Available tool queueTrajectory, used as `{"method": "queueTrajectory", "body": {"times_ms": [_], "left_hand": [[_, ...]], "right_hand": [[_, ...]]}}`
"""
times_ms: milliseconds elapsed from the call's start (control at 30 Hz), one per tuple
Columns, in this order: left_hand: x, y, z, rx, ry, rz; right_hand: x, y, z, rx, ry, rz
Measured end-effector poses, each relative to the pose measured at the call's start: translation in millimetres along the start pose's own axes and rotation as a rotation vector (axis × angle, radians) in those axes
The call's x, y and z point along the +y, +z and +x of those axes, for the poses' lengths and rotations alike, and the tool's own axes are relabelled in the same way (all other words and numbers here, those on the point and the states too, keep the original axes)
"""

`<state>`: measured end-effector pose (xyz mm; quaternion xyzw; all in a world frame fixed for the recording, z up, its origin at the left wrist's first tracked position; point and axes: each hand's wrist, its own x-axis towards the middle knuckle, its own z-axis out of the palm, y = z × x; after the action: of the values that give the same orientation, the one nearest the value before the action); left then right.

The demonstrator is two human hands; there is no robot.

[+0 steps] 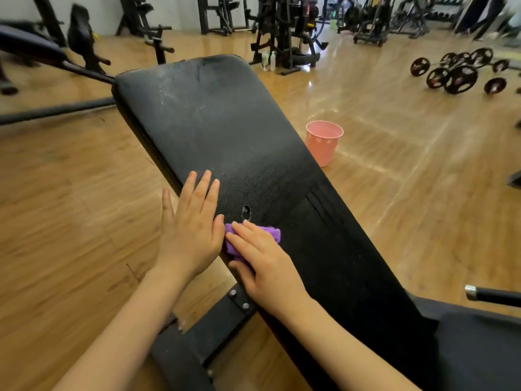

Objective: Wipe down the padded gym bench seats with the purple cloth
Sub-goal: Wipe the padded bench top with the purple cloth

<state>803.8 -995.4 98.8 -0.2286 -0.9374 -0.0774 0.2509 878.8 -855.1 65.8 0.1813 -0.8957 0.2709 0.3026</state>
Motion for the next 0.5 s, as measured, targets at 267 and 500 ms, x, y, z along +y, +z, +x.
{"method": "queueTrajectory", "body": {"times_ms": [267,500], "left_hand": [[34,7,-8,-0.003,-0.169,0.065],[44,17,-13,0.069,-0.215,0.040]], "right_hand": [[94,-39,18,0.001,0.387,0.028],[141,-53,44,0.150,0.520,0.127]]}}
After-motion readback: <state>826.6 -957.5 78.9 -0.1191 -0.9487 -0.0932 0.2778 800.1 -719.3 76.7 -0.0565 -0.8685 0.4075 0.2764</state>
